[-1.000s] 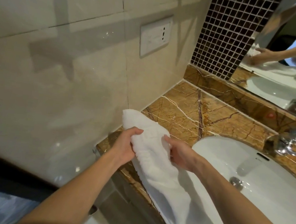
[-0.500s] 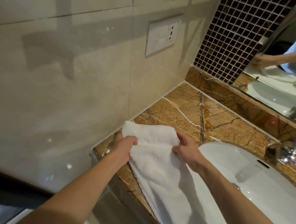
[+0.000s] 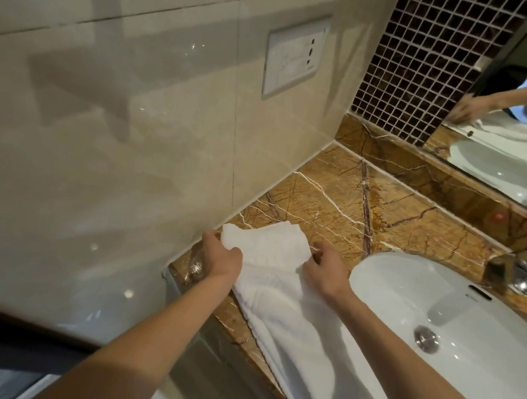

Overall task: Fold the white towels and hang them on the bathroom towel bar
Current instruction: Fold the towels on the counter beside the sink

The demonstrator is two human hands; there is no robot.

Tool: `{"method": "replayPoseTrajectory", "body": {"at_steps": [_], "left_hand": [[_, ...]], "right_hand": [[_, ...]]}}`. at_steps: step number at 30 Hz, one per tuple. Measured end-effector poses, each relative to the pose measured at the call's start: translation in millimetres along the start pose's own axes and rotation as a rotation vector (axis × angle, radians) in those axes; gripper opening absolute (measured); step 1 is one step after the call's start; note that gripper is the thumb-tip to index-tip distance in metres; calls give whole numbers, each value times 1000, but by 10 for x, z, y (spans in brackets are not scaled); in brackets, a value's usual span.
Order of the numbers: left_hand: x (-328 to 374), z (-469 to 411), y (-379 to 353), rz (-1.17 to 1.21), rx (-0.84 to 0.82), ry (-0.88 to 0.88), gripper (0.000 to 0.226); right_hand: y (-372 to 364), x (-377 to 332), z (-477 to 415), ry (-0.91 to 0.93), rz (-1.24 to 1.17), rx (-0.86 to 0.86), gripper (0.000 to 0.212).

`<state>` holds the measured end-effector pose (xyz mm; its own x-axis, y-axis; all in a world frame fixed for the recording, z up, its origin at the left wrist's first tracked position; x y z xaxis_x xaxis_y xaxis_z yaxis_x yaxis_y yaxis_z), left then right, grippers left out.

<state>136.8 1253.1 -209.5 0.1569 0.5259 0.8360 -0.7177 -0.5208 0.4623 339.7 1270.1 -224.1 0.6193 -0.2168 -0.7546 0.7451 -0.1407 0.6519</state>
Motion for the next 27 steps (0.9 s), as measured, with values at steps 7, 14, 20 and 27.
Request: {"method": "replayPoseTrajectory", "body": {"at_steps": [7,14,20,27], "left_hand": [[-298,590,-219,-762,-149,-1011,71],[-618,792,-472,-937,-278,-1130,69],[-632,779,-518,-992,-260,-1135,70],[-627,889,-438,-962,-246,-1063,66]], "right_hand": [[148,108,225,248,242,5,36],[357,385,676,325,458,-48,53],[316,583,765,175,532,-120,60],[455,588,940,223,534,-74,46]]}}
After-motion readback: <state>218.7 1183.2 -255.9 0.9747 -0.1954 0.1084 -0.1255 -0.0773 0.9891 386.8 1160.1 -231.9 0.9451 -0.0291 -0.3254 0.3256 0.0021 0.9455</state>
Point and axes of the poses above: each hand's wrist, its own z-axis away from the middle knuckle, its own y-axis out of the back of the hand, x = y × z, the point moved 3 cm from there along -z, towards the middle knuckle, and after that the axes turned 12 degrees about x, right-handed, at the moved point
